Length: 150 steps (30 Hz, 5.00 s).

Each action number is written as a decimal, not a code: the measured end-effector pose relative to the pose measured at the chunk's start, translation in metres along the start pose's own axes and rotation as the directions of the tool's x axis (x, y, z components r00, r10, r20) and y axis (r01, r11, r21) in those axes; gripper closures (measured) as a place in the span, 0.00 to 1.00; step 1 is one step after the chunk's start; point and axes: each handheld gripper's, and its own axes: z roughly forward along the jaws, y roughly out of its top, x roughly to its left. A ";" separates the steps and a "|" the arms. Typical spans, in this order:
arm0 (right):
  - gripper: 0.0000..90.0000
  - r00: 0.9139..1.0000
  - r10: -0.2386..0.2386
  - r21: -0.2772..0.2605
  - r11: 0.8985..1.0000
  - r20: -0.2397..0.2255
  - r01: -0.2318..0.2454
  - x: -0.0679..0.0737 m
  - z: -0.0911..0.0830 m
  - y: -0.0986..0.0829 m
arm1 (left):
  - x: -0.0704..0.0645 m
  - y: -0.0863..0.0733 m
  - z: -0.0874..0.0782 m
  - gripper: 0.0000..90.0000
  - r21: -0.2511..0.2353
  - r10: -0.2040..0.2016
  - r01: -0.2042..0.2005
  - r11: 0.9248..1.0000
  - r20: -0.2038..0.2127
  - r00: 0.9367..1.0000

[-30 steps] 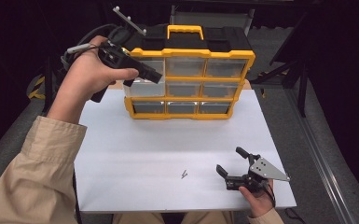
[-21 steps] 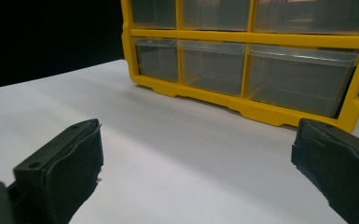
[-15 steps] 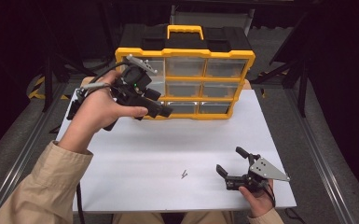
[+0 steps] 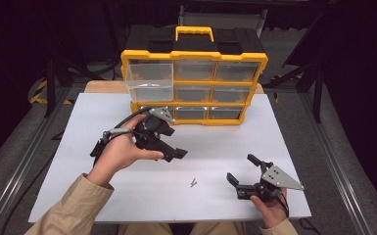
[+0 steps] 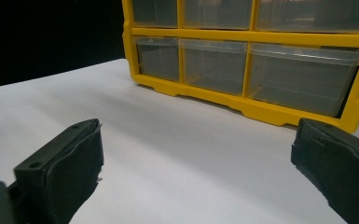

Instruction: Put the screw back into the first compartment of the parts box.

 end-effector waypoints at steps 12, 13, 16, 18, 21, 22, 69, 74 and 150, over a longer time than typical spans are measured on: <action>0.03 1.000 0.002 0.002 1.000 0.001 -0.002 0.000 0.000 0.000 | -0.003 -0.024 0.052 0.16 0.035 -0.019 0.019 0.999 0.022 1.000; 0.03 1.000 0.002 0.002 1.000 0.000 -0.002 0.000 0.000 0.000 | -0.004 -0.025 0.056 0.16 0.041 -0.019 0.018 0.999 0.017 1.000; 0.03 1.000 0.000 -0.001 1.000 -0.003 0.000 0.000 0.000 0.000 | -0.006 -0.029 0.067 0.20 0.036 -0.023 0.022 0.999 0.014 1.000; 0.03 1.000 0.000 -0.001 1.000 -0.001 0.000 0.000 0.000 0.000 | -0.008 -0.031 0.072 0.21 0.027 -0.027 0.026 0.999 0.017 0.999; 0.03 1.000 0.002 0.001 1.000 0.000 -0.002 0.000 0.000 0.000 | -0.010 -0.034 0.082 0.23 0.030 -0.037 0.037 0.999 0.008 0.999; 0.03 1.000 0.004 0.001 1.000 -0.001 -0.004 0.001 0.000 0.000 | -0.011 -0.036 0.085 0.24 0.042 -0.055 0.055 0.998 0.009 0.998; 0.03 1.000 -0.008 0.001 1.000 -0.001 0.008 0.002 0.000 0.000 | -0.023 -0.062 0.133 0.97 0.135 -0.127 0.131 0.982 -0.038 0.991; 0.03 1.000 -0.009 0.001 1.000 0.002 0.009 0.001 0.000 0.000 | -0.022 -0.058 0.134 0.97 0.173 -0.131 0.136 0.975 -0.042 0.991; 0.03 1.000 0.003 -0.010 1.000 0.005 -0.003 -0.001 -0.002 0.002 | 0.050 0.113 -0.148 0.98 0.058 -0.255 0.273 0.960 -0.215 0.943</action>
